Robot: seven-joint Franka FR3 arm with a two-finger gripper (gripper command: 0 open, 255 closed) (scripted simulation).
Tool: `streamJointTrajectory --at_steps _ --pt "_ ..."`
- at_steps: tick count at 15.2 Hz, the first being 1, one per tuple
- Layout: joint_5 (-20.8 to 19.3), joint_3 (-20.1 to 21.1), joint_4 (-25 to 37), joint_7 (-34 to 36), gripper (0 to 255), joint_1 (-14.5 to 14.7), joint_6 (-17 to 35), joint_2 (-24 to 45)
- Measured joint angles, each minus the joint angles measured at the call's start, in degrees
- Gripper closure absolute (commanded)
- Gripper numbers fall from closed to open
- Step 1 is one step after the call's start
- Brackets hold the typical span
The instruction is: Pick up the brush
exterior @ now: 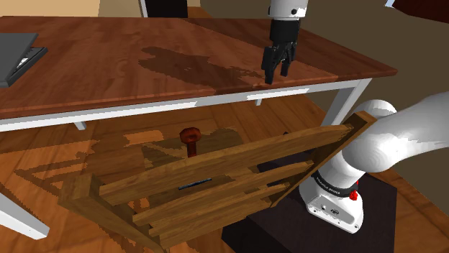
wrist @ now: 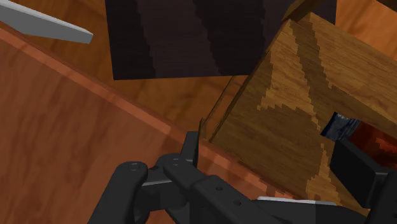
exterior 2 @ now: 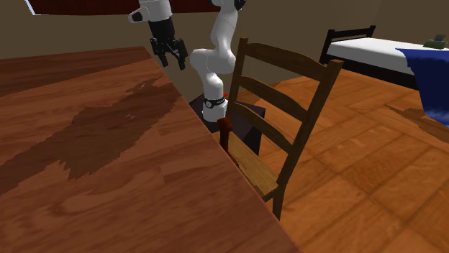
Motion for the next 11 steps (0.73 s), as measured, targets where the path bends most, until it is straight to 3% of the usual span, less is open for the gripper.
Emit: streamJointTrajectory --at_steps 4,11 --pt "1.92 2.7 -1.07 3.49 0 0.81 2.19 0.11" --pt "7.77 12.37 -1.83 15.65 0 3.52 10.6 4.15"
